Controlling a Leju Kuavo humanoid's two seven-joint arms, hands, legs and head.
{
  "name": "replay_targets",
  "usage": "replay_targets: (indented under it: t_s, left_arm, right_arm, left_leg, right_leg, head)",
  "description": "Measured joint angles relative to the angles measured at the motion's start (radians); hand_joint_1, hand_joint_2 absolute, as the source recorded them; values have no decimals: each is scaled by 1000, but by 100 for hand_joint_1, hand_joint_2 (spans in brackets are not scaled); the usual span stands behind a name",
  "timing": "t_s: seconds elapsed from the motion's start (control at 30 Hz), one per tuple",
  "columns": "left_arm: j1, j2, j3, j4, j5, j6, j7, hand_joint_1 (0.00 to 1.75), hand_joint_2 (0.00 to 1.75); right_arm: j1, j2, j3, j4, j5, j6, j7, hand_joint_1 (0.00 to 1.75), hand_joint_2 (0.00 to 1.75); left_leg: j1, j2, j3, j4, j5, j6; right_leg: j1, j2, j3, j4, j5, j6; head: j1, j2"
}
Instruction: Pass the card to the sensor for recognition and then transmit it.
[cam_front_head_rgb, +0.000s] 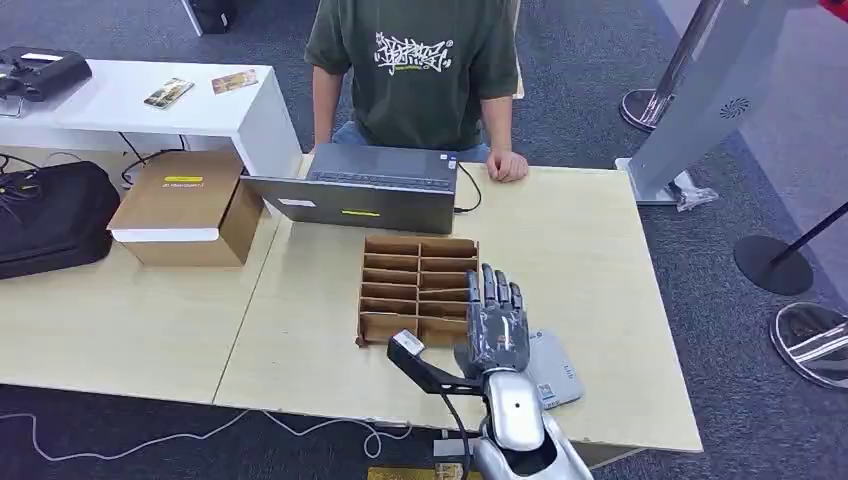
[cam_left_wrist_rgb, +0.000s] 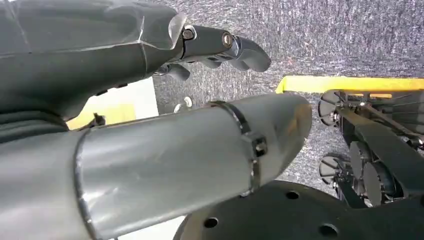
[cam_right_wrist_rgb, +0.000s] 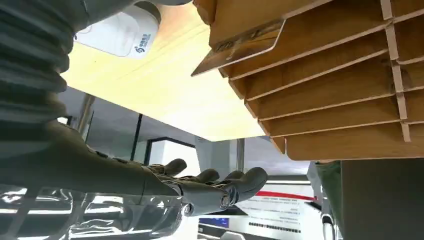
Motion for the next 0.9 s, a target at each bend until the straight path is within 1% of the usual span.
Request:
replay_targets:
  t_s: [0.63, 0.73, 0.9]
  left_arm:
    - [-7, 3, 0, 0, -3, 14, 5, 0, 0]
    - [-7, 4, 0, 0, -3, 17, 6, 0, 0]
    - [-8, 4, 0, 0, 6, 18, 10, 0, 0]
  right_arm:
    - [16, 11, -15, 3, 0, 5, -8, 0, 175]
    - [14, 18, -21, 18, 0, -15, -31, 0, 175]
    - [5, 24, -25, 66, 0, -76, -59, 0, 175]
  left_leg:
    - [0, 0, 0, 0, 0, 0]
    - [0, 0, 0, 0, 0, 0]
    - [0, 0, 0, 0, 0, 0]
  right_leg:
    - [0, 0, 0, 0, 0, 0]
    - [0, 0, 0, 0, 0, 0]
    - [0, 0, 0, 0, 0, 0]
  head:
    - [0, 0]
    - [0, 0]
    - [0, 0]
